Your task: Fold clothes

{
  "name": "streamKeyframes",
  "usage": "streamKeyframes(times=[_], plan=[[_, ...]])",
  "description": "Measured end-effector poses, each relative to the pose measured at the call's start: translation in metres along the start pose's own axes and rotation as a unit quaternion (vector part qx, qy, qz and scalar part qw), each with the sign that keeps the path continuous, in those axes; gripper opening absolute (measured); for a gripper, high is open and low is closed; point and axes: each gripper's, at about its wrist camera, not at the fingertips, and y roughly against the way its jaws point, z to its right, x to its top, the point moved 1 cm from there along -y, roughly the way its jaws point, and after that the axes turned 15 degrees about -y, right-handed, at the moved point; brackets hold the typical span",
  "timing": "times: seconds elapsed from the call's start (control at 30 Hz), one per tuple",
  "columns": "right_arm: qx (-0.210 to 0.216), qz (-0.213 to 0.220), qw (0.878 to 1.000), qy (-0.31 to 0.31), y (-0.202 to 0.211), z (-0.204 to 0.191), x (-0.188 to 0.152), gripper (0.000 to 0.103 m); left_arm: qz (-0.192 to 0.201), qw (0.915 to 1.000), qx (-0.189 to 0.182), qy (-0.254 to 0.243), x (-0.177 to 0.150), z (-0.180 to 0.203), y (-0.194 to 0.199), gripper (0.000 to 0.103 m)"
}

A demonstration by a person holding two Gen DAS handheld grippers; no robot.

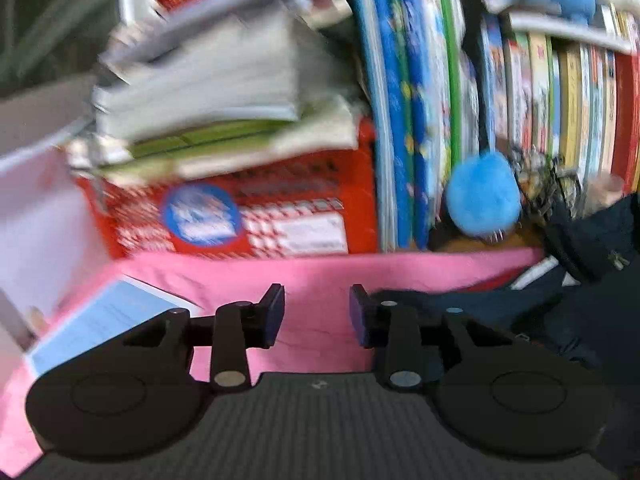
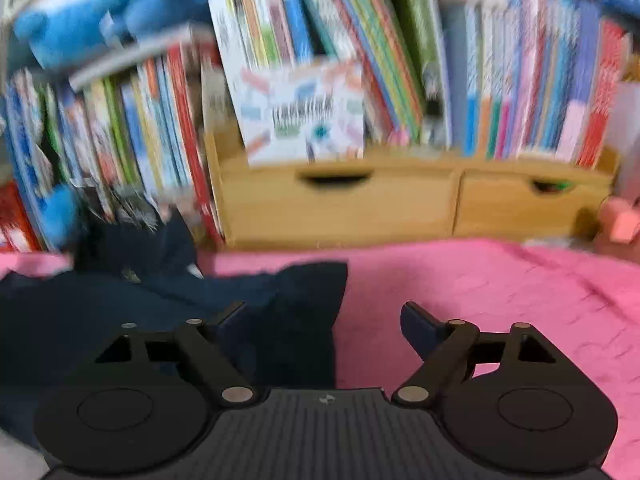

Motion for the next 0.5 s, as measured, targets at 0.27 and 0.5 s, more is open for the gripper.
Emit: streamKeyframes(times=[0.27, 0.5], plan=[[0.126, -0.094, 0.984, 0.08, 0.041, -0.079, -0.057, 0.027, 0.048, 0.9843, -0.137, -0.1, 0.007, 0.098, 0.056, 0.052], [0.081, -0.137, 0.982, 0.1, 0.018, -0.055, -0.062, 0.022, 0.005, 0.983, -0.1, -0.154, -0.013, 0.113, 0.02, 0.061]])
